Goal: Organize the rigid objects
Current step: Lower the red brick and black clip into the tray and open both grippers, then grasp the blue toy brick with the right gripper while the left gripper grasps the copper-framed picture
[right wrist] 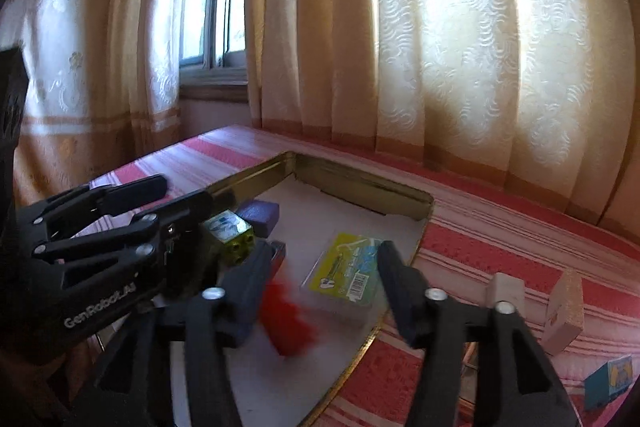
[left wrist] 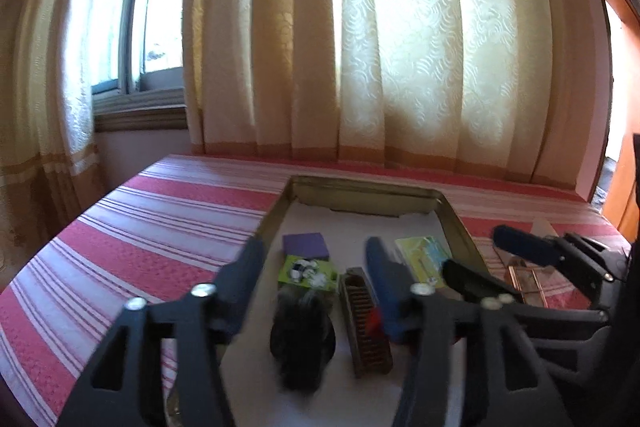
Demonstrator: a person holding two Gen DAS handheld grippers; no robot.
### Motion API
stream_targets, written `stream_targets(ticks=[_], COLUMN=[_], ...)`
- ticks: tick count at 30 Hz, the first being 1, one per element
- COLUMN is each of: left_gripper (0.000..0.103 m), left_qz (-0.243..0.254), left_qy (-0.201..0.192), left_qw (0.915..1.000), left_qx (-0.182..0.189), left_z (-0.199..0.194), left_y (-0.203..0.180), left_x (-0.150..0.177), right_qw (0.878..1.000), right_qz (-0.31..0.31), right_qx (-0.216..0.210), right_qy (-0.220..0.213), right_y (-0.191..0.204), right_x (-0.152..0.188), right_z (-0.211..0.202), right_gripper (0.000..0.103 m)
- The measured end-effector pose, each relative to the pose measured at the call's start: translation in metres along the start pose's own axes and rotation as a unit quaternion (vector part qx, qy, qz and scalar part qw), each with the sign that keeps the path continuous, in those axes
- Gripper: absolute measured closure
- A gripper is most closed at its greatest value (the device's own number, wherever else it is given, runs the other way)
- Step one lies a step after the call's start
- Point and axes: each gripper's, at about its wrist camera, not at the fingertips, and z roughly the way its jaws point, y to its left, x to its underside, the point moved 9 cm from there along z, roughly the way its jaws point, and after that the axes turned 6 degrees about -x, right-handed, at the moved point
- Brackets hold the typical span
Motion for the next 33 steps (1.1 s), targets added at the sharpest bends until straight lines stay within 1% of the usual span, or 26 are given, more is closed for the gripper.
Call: stream_targets(ticks=[1, 2, 3, 5, 8, 10, 11, 12, 16, 20, 23, 27, 31, 33], left_gripper=[0.031, 0.024, 0.021, 0.021, 0.017, 0.009, 0.003, 0.001, 0.001, 0.001, 0.001, 0.001, 0.001, 0.001], left_qz=[-0.003, -0.006, -0.008, -0.002, 0.012, 0.025, 0.030, 0.036, 0.062, 0.078, 0.096, 0.125, 0.146, 0.151], left_qy=[-0.003, -0.004, -0.006, -0.009, -0.013, -0.016, -0.018, -0.021, -0.010, 0.013, 0.035, 0.062, 0.091, 0.105], left_qw=[1.0000, 1.0000, 0.9999, 0.9999, 0.9996, 0.9986, 0.9981, 0.9975, 0.9941, 0.9893, 0.9838, 0.9762, 0.9696, 0.9681], left_qx=[-0.003, -0.004, -0.001, 0.007, 0.021, 0.043, 0.050, 0.057, 0.089, 0.123, 0.147, 0.166, 0.173, 0.171], left_z=[-0.002, -0.004, -0.007, -0.012, -0.021, -0.028, -0.031, -0.034, -0.041, -0.039, -0.035, -0.028, -0.017, -0.010], left_y=[0.002, 0.002, 0.000, -0.008, -0.030, -0.052, -0.061, -0.072, -0.111, -0.149, -0.177, -0.212, -0.233, -0.237], left_x=[0.000, 0.000, 0.000, 0.001, 0.001, 0.002, 0.002, 0.003, 0.008, 0.014, 0.020, 0.030, 0.041, 0.046], right_qw=[1.000, 1.000, 1.000, 1.000, 0.999, 0.999, 0.998, 0.997, 0.993, 0.984, 0.977, 0.970, 0.967, 0.966], right_qz=[0.006, 0.009, 0.015, 0.022, 0.030, 0.037, 0.041, 0.044, 0.066, 0.088, 0.106, 0.135, 0.150, 0.155], right_qx=[0.002, 0.003, 0.004, 0.008, 0.021, 0.033, 0.046, 0.055, 0.102, 0.156, 0.183, 0.197, 0.198, 0.194], right_qy=[-0.004, -0.005, -0.007, -0.008, -0.012, -0.013, -0.013, -0.013, -0.005, 0.016, 0.029, 0.049, 0.063, 0.067], right_y=[-0.002, -0.004, -0.008, -0.015, -0.031, -0.044, -0.057, -0.066, -0.109, -0.158, -0.188, -0.217, -0.227, -0.229], right_x=[0.000, 0.001, 0.002, 0.006, 0.012, 0.016, 0.021, 0.023, 0.037, 0.055, 0.066, 0.080, 0.087, 0.089], right_z=[-0.004, -0.006, -0.010, -0.019, -0.035, -0.044, -0.053, -0.059, -0.086, -0.113, -0.129, -0.139, -0.140, -0.138], right_gripper=[0.037, 0.035, 0.035, 0.034, 0.034, 0.034, 0.033, 0.033, 0.029, 0.027, 0.027, 0.027, 0.026, 0.026])
